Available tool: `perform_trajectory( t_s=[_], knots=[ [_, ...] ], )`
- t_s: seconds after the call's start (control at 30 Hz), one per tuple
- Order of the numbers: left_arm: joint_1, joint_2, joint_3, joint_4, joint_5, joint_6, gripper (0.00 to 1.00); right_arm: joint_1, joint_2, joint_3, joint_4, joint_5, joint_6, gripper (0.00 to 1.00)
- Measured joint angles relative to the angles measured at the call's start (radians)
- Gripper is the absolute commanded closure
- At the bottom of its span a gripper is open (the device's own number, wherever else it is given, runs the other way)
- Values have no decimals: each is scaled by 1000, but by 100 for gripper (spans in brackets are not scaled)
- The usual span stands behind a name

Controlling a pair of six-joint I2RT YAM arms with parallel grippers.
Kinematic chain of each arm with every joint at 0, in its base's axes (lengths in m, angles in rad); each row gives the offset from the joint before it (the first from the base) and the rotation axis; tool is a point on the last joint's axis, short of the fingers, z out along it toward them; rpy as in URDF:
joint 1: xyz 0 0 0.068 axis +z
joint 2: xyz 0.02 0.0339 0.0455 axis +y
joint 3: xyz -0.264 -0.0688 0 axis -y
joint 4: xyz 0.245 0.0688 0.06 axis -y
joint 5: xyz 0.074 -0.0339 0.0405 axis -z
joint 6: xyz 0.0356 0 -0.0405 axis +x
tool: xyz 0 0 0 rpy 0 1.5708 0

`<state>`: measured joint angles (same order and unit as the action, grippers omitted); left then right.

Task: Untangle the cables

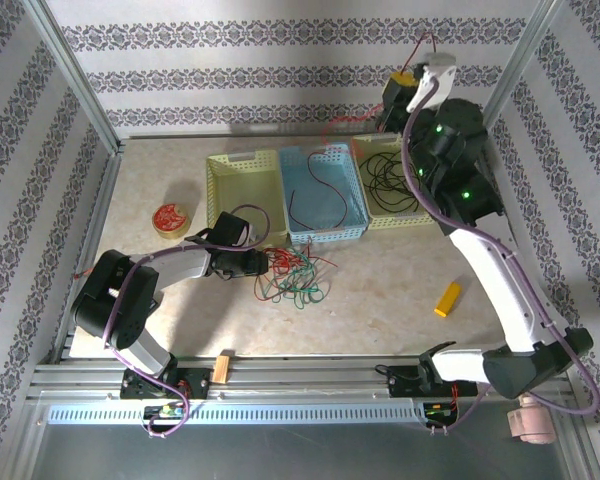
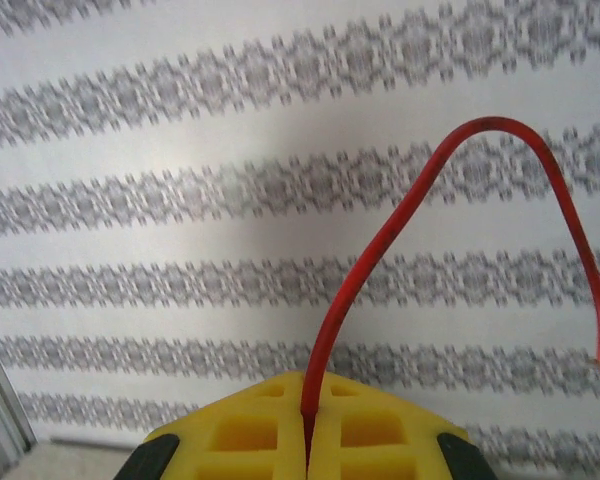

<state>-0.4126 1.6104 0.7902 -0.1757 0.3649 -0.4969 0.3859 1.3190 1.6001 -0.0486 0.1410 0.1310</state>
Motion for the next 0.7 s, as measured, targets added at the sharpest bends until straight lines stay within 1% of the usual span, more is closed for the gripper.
perform_trajectory(
  t_s=[0.1,0.2,0.37,0.53,0.57,0.6,0.63,0.67,0.7],
  knots=[
    [0,-3,-3,1,-1,1,61,-23,60,98,-1,-44,4,100],
    [-2,-11,-11,3,0,1,61,-48,119,135,0,-83,23,100],
    [-5,-13,-13,3,-4,1,60,-72,242,130,-31,-129,64,99],
    [-5,-17,-16,3,-6,1,60,-71,377,49,-51,-166,108,97],
    [-5,-18,-17,3,-7,1,61,-69,409,32,-55,-169,113,93],
    [-5,-20,-19,3,-7,1,60,-64,443,21,-64,-175,121,88],
    [-5,-22,-21,3,-7,1,60,-60,481,16,-81,-185,130,78],
    [-5,-25,-23,3,-7,1,60,-56,527,18,-101,-196,137,65],
    [-5,-28,-26,3,-7,1,60,-52,568,21,-119,-210,149,56]
  ],
)
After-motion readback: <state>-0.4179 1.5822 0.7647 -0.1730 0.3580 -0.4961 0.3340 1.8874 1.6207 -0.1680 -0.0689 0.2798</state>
